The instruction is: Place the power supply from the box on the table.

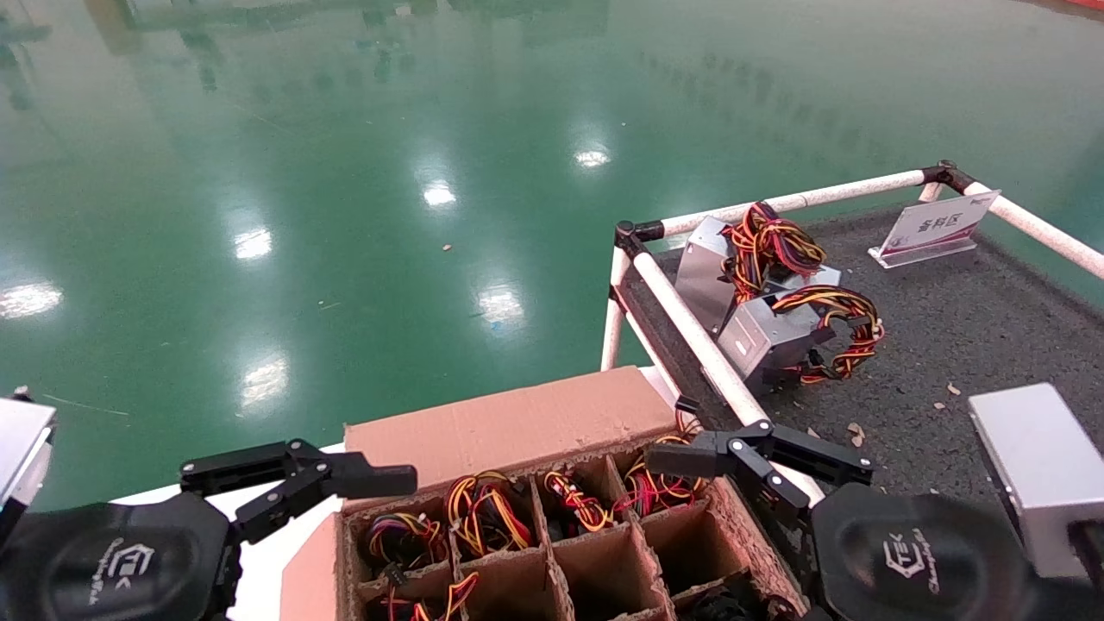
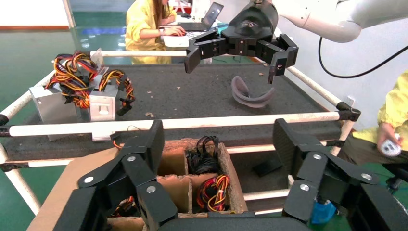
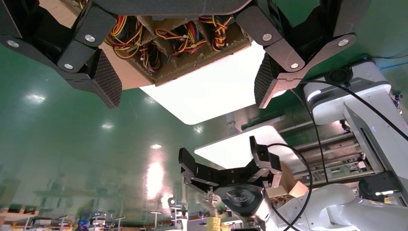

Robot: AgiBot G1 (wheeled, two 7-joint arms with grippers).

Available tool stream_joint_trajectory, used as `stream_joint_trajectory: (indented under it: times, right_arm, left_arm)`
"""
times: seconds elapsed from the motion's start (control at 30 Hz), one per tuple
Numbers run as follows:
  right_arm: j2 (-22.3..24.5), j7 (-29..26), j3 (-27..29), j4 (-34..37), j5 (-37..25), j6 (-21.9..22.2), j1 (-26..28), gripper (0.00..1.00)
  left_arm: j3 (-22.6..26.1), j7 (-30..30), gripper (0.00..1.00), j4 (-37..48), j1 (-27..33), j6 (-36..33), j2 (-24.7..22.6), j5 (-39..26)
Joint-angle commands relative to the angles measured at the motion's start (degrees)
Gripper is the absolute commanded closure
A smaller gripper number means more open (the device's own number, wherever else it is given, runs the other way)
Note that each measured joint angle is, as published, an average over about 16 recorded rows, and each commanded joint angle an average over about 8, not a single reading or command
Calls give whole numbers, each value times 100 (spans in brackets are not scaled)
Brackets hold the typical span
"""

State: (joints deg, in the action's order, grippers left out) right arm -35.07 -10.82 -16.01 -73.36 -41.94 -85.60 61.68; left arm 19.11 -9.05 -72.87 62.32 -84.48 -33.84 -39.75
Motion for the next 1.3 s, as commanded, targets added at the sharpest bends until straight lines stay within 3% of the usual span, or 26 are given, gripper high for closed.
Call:
stream_joint_trajectory:
  times: [0.03, 1.23, 1.3]
  right_arm:
    - [0, 0, 0, 0, 0, 0, 0, 0]
    - [0, 0, 0, 0, 0, 0, 0, 0]
    - [0, 0, 0, 0, 0, 0, 0, 0]
  left_arm:
    - [0, 0, 100, 0, 0, 0, 0, 0]
    - [0, 0, 100, 0, 0, 0, 0, 0]
    - [0, 0, 80, 0, 0, 0, 0, 0]
